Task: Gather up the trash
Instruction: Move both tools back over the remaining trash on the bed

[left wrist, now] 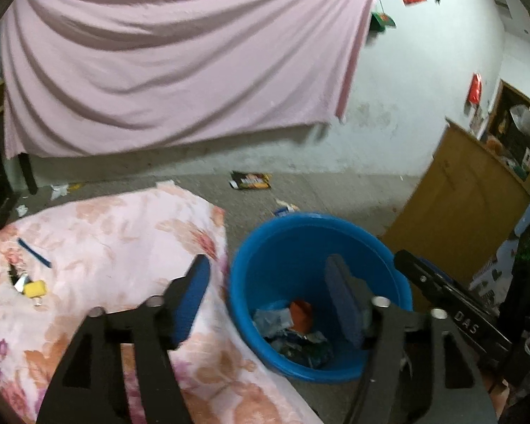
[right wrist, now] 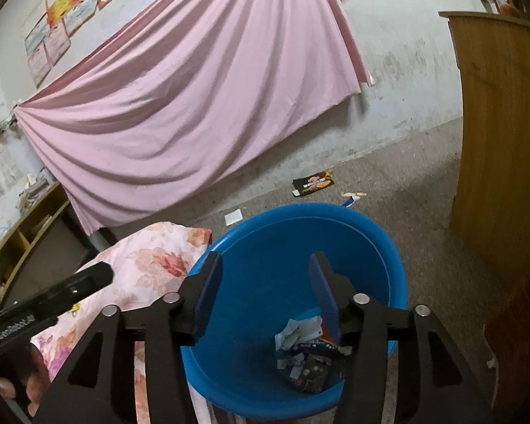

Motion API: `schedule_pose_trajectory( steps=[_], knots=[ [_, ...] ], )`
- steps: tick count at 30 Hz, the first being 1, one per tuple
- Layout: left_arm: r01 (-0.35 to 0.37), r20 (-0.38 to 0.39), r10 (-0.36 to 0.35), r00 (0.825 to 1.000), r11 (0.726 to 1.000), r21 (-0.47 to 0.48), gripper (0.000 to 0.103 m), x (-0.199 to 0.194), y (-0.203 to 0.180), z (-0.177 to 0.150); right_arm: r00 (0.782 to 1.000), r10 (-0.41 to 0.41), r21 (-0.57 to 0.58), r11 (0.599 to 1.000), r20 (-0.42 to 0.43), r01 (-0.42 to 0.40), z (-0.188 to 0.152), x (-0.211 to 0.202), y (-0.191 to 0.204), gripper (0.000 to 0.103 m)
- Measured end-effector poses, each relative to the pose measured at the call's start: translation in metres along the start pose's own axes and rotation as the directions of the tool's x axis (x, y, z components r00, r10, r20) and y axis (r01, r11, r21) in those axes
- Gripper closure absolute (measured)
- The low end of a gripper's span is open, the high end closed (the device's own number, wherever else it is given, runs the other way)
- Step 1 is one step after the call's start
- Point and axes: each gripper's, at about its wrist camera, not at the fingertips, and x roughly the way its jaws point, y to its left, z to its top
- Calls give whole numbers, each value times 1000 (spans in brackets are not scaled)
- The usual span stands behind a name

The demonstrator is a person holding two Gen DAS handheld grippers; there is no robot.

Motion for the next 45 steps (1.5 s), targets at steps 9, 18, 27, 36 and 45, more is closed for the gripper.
schedule_pose_trajectory(
  steps=[9,18,27,36,45],
  knots=[
    [-108,195,115,974,993,-43,5,-52,36,3,992,36,-51,998,120,-30,7,-10,29,15],
    [-197,336,225,914,973,-118,2,-103,86,-1,947,131,-171,982,295,-83,3,-29,80,0],
    [-294,458,336,823,942,-164,2,-154,131,-23,865,232,-233,963,445,-138,-5,-44,134,0],
    [-369,515,422,746,906,-208,2,-188,168,-45,801,327,-314,932,502,-183,-19,-48,183,0],
    [-421,518,478,709,877,-233,2,-197,207,-69,788,377,-392,900,487,-189,-36,-39,226,0]
  ],
)
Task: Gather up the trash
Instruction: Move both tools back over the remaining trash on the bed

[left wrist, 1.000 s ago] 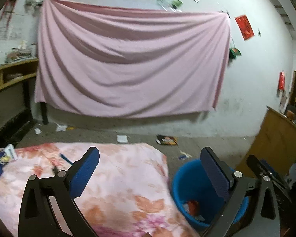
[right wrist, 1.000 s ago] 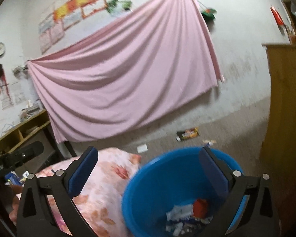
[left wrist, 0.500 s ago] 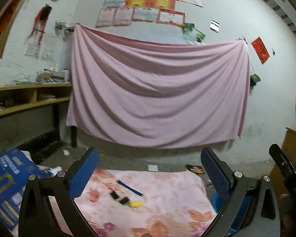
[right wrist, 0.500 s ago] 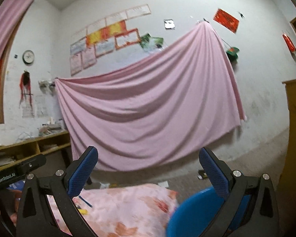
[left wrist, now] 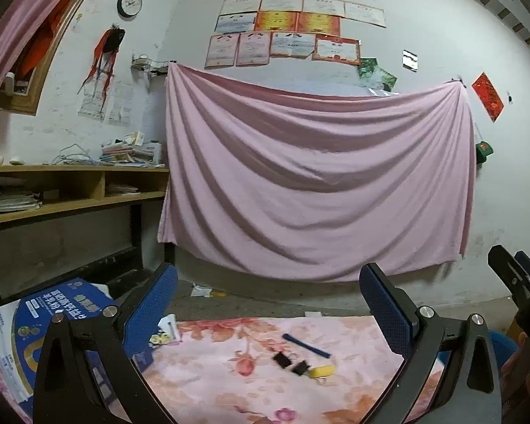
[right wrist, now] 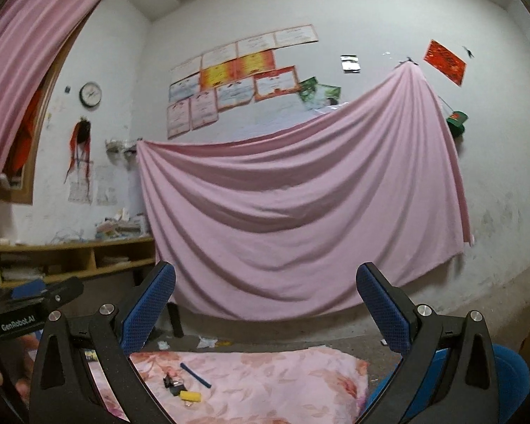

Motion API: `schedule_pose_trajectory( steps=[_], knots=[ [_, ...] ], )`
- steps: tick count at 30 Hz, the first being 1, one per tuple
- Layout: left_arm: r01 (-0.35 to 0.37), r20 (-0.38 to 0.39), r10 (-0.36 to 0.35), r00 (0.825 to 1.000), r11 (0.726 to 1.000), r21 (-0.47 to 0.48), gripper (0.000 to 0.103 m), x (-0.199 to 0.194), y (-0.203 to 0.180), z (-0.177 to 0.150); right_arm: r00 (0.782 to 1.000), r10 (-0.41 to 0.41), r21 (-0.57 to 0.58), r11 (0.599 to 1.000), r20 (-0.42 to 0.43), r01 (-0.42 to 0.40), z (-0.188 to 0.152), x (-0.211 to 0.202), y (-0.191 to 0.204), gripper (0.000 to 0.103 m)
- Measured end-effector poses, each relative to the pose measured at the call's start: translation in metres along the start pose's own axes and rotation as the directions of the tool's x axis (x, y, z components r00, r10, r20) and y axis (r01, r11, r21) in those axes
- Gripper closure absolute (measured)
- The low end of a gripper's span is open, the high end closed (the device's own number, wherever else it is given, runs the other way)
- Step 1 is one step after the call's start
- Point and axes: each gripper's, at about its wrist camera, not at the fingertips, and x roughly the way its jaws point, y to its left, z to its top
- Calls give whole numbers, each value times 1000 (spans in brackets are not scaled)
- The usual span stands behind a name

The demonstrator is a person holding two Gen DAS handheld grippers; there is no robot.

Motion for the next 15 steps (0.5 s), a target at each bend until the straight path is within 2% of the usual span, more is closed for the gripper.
schedule_pose_trajectory(
  steps=[9,12,15],
  knots=[
    [-37,-70,37,997,999,3,2,21,25,-18,993,24,-48,998,-112,-29,-23,30,27,0],
    [-45,-116,49,992,998,36,2,32,24,-22,986,38,-59,997,-165,-48,-30,41,32,0],
    [-58,-169,68,983,996,65,2,45,22,-27,967,44,-75,995,-249,-64,-40,55,37,0]
  ],
)
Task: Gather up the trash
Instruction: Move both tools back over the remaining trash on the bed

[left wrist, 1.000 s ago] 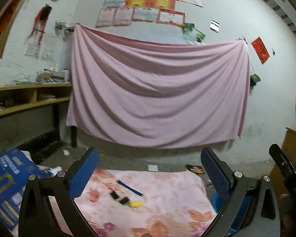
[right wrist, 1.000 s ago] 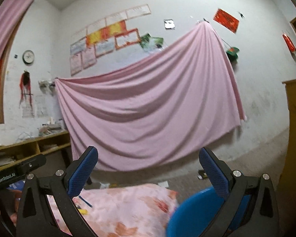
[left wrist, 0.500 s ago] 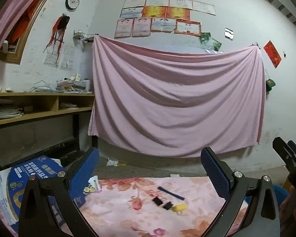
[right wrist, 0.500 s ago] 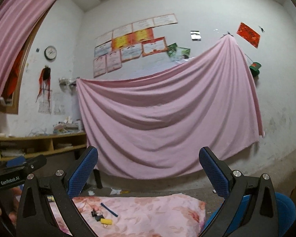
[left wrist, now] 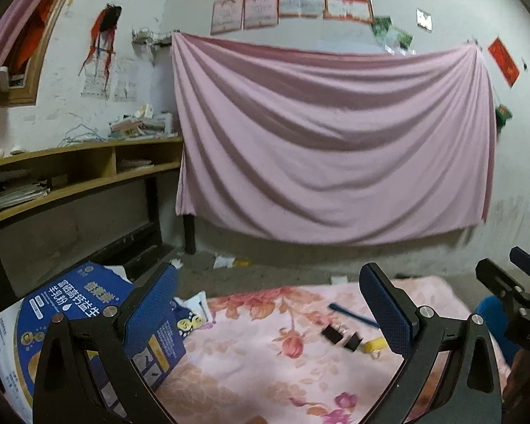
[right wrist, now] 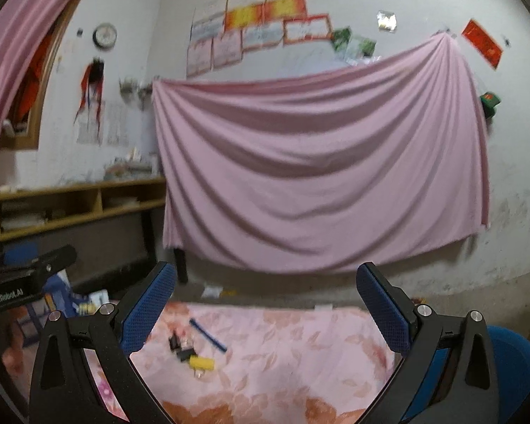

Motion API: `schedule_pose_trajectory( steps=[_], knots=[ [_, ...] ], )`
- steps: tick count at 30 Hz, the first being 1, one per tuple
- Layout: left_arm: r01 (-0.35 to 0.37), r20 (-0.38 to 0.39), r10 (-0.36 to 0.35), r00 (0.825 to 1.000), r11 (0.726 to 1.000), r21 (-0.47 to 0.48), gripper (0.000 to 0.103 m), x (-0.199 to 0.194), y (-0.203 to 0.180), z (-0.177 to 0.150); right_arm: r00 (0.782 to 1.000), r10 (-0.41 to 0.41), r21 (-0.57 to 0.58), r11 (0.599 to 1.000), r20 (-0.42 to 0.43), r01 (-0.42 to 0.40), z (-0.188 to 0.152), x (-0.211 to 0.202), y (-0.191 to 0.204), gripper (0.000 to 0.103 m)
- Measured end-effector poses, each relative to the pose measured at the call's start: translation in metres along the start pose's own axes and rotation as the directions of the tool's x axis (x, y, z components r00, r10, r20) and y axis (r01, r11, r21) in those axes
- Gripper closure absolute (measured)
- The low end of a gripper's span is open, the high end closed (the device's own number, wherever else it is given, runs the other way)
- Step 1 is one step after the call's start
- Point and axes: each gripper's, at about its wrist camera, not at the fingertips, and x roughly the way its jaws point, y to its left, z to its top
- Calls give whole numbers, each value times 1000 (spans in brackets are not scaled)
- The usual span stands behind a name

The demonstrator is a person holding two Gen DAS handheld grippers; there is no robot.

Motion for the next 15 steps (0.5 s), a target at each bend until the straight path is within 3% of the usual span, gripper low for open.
schedule_pose_trajectory(
  steps=[3,7,15],
  knots=[
    [12,-45,-12,999,1000,8,2,13,1,-7,995,-15,-16,1000,-95,13,-5,16,3,0],
    [6,-138,-1,990,999,41,2,36,-3,-15,974,-25,-45,999,-226,15,-12,36,6,1],
    [23,-297,-17,955,1000,18,3,79,-6,-27,900,63,-2,997,-432,-71,-27,68,8,29]
  ],
)
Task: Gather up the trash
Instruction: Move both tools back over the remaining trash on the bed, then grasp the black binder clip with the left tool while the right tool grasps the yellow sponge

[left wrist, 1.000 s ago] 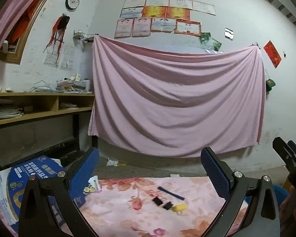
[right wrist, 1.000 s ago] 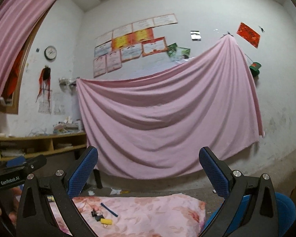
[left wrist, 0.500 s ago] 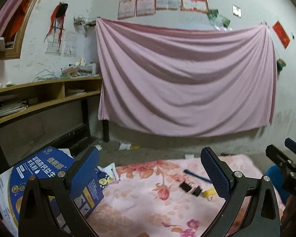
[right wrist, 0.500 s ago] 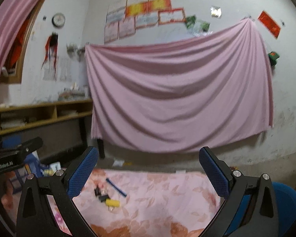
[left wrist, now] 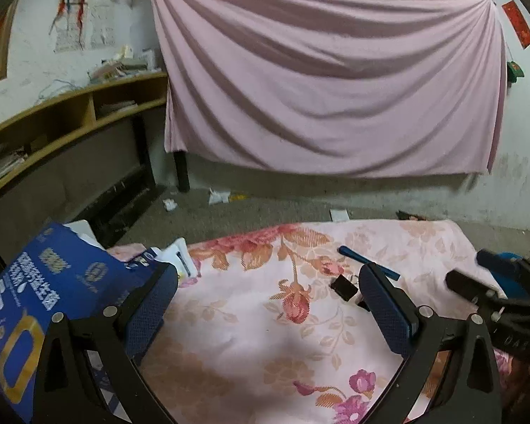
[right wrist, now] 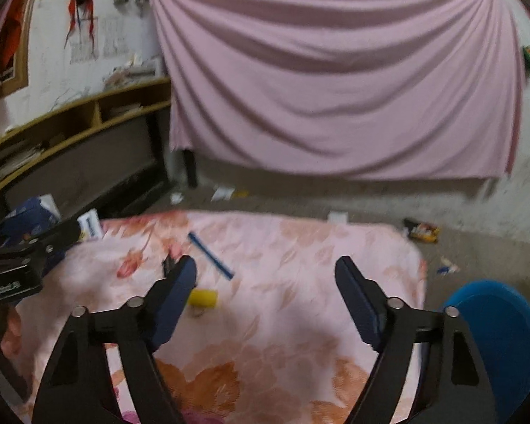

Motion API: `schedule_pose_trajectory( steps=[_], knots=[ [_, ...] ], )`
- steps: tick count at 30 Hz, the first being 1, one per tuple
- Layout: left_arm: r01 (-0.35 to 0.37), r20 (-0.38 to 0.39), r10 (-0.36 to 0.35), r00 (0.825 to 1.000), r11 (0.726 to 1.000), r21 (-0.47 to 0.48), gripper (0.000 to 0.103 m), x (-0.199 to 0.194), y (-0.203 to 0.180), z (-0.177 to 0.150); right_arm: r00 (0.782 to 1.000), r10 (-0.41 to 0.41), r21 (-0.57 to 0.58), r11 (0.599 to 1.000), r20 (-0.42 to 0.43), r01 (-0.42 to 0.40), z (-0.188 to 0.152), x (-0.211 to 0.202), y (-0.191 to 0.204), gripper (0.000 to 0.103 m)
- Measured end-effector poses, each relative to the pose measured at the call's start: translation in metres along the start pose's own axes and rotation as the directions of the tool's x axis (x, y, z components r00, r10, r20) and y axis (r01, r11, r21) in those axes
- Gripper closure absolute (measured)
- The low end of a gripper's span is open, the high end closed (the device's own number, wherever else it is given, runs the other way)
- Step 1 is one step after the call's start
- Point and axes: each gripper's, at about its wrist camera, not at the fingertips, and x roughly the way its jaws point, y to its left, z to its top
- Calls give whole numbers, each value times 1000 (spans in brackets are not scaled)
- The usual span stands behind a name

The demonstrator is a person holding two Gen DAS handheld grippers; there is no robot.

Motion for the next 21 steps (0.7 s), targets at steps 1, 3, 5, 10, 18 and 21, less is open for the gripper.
schedule_pose_trajectory(
  steps=[1,3,5,10,18,21],
  knots=[
    [5,-8,-5,1000,1000,1,4,3,0,0,999,20,-3,1000,-36,-20,-1,6,1,33],
    [13,-19,-13,1000,1000,6,5,8,-1,0,995,46,-8,999,-87,-47,-2,15,4,36],
    [17,-26,-17,1000,1000,-3,9,12,0,-3,988,67,-18,997,-137,-70,-4,24,9,39],
    [39,-84,-40,996,999,-8,28,22,0,-6,971,85,-57,993,-222,-100,-8,37,22,43],
    [100,-172,-97,980,995,9,39,41,-2,-6,949,151,-41,985,-278,-169,-4,53,30,46],
    [113,-191,-107,976,993,25,44,48,-4,-6,942,157,-33,984,-298,-174,-4,61,32,52]
  ],
)
